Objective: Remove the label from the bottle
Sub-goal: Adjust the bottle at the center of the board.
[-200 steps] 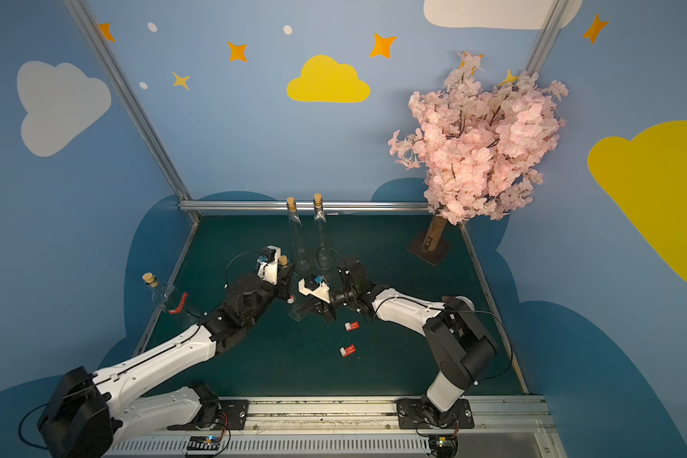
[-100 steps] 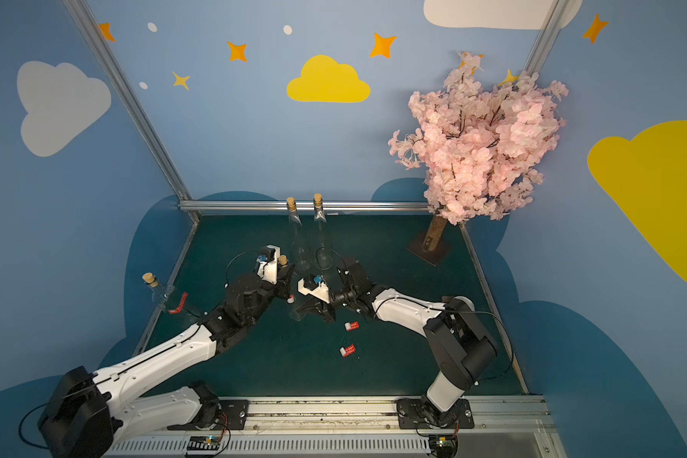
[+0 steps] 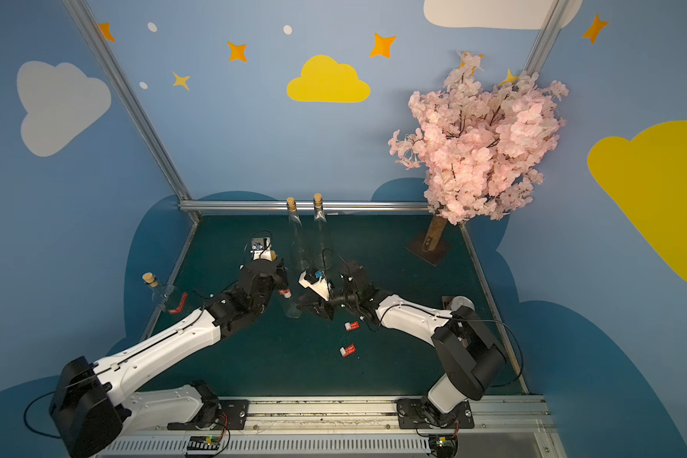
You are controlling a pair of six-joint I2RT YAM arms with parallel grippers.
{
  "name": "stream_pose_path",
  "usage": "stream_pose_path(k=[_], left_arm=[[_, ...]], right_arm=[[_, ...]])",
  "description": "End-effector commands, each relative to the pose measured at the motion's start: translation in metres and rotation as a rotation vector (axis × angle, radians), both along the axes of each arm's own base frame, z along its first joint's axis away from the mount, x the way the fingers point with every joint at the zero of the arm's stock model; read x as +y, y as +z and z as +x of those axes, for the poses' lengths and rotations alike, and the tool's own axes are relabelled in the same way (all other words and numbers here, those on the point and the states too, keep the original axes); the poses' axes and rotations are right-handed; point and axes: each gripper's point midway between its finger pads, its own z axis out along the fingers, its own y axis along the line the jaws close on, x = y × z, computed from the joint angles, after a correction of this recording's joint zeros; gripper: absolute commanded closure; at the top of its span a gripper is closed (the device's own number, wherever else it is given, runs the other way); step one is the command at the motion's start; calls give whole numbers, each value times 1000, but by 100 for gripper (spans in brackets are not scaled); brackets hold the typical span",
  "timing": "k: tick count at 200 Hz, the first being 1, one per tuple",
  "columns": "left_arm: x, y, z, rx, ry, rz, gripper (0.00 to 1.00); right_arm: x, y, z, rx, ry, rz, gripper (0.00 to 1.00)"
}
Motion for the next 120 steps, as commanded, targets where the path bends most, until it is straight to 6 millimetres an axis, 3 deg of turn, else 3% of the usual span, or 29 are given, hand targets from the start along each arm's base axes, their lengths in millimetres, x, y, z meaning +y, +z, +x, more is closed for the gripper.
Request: stream_pose_path(k=[1,97,120], left_arm=[[15,2,-5,18,110,39,97],[13,30,-7,-37,211,40,97],[11,39,-9,-55,222,34,97]], right_arm=[[3,25,2,3,-49,52,66],[12,30,2,-4,-148,103,64],[16,30,0,-1,-150,116,67]])
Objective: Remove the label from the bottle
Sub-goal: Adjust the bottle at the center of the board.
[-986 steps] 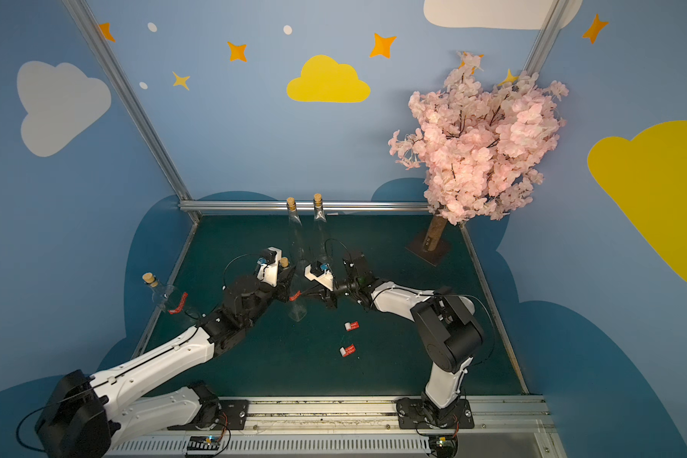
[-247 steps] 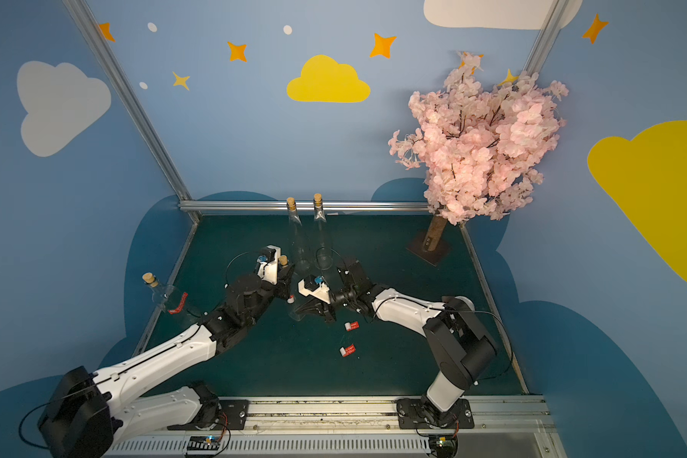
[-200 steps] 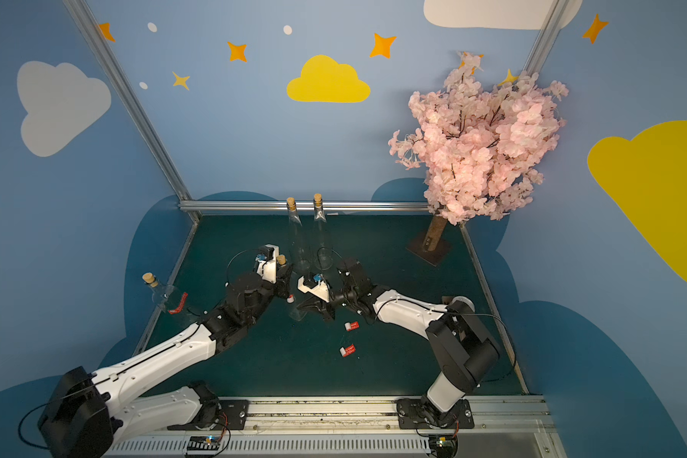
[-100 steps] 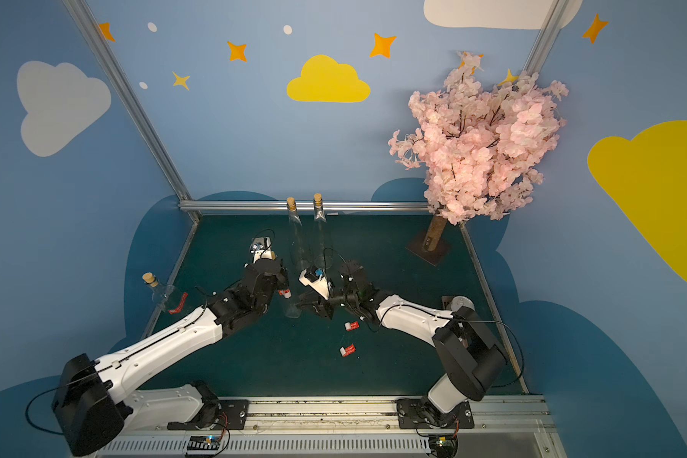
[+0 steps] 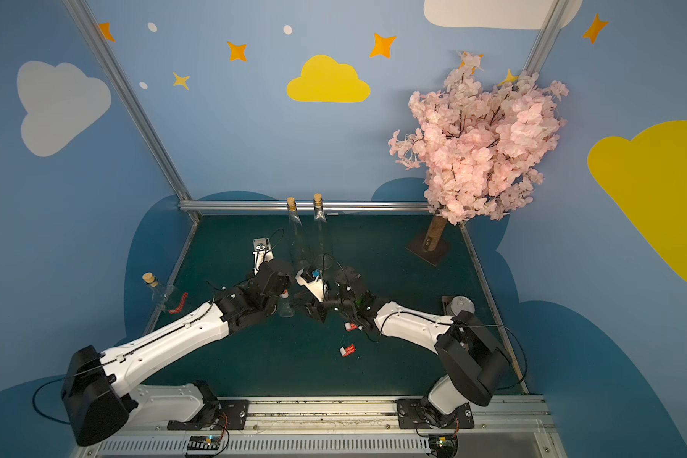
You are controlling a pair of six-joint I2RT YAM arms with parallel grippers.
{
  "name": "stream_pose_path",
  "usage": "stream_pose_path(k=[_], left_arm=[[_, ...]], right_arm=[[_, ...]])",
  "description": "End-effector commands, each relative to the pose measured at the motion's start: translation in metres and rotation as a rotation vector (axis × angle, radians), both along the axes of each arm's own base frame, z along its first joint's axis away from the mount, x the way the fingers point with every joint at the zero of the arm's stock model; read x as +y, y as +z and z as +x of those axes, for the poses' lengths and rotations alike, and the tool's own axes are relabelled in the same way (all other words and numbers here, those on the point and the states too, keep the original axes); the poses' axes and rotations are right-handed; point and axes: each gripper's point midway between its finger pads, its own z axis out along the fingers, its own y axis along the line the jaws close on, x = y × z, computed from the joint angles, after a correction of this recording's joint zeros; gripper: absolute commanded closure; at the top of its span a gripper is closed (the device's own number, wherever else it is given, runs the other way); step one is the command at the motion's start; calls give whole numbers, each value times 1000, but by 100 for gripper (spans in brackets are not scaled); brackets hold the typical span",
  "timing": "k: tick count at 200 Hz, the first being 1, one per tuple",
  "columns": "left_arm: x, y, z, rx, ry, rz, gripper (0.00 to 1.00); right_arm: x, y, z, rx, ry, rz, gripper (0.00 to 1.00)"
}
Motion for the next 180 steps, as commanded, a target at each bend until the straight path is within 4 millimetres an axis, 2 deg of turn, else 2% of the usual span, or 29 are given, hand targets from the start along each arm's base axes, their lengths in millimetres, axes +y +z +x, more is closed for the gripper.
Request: stream_pose_path(k=[1,35,84,106,109,139,180], left_arm=[[3,30,2,-82,59,-33,97],[2,34,1,-94,89,-31,97],[1,30,1,-91,116,-20,97],[2,28,1,-93,116,-20,97],[2,28,0,-92,117,-20,97],[2,27,0,-93,116,-21,97],[2,25,-1,-92,112,-22,97]], right_arm=[[4,14,2,-25,-28,53,67],[9,9,4,-20,-69,64,72],[12,3,6,-48,-136,75,72],[10,-7,9,-53,-181,54,69],[10,-2,10,-67,-186,75,68],[9,-9,16,-71,-218,64,62],[17,-7,24,-68,-238,90,52]])
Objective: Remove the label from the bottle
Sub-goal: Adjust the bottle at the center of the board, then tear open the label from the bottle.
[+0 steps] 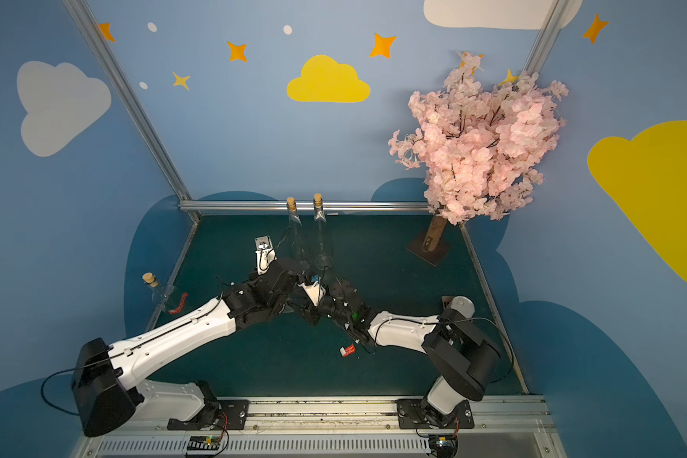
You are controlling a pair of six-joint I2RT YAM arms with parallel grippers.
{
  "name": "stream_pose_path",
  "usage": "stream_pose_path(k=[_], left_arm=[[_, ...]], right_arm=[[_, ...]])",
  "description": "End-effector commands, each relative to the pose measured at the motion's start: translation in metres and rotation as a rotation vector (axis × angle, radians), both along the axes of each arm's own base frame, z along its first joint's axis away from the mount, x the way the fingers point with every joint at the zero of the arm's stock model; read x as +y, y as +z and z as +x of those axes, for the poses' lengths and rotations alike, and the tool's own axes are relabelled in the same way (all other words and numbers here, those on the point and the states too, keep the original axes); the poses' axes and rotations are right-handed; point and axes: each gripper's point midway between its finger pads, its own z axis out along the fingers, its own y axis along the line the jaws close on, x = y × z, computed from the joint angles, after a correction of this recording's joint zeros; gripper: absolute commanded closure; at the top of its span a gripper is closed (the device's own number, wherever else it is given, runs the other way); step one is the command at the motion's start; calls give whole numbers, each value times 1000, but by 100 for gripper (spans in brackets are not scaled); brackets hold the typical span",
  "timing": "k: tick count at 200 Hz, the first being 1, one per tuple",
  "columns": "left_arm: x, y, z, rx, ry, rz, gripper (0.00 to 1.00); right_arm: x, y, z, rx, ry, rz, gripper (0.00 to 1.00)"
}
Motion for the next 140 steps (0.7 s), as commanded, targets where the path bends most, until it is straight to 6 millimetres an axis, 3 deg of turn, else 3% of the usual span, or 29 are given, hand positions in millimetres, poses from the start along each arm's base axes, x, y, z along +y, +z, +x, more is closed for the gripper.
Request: stream_pose_path(k=[1,50,140], left_arm=[[4,16,-1,-60,28,-38,97],[3,16,-1,-58,23,-38,97],[2,16,0,-61,13,-33,97]], right_arm=[[6,7,7,-15,-29,41,52],[18,6,12,-19,-32,50,51],[25,9,17,-31,-38,62,59]])
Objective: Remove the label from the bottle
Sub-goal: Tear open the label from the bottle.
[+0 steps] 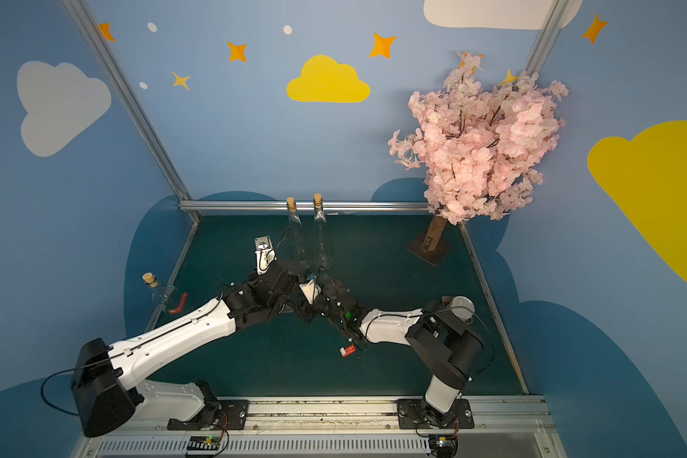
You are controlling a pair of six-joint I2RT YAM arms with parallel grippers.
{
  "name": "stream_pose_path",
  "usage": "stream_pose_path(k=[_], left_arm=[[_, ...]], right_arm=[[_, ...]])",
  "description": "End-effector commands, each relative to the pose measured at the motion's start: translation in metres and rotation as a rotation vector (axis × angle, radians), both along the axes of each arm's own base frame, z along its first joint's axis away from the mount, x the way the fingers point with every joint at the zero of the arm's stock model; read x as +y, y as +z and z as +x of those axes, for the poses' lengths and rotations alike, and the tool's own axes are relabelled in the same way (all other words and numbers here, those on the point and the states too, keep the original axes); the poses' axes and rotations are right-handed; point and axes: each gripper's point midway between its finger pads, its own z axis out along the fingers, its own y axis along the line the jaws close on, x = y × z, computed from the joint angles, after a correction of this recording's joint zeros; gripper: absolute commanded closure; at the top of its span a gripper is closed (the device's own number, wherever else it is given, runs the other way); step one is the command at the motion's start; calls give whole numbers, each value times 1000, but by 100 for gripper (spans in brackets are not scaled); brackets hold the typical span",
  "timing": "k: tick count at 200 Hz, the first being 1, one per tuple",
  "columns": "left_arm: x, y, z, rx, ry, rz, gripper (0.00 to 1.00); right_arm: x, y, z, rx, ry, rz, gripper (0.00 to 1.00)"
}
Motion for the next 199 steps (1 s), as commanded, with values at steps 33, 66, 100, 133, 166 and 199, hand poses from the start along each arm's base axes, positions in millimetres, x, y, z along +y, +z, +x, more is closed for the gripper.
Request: stream_pose_path(k=[33,66,100,133,166,199], left_arm=[[3,16,-1,-58,11,-25,97],[3,15,-1,-60,11,-23,97],[3,15,-1,-63,10,-24,97],[4,14,-1,-63,10,-24,97],[4,14,-2,-63,8,-22,97],[4,14,-2,-64,8,-21,97]], right_arm=[[8,23,8,-49,-24,69,61],[1,28,12,-101,-58,119,61],[1,29,13,-115,-64,148,61],[6,27,11,-107,-39,145,62],[9,23,7,-96,-11,147,60],[10,18,4,-89,6,141,55]])
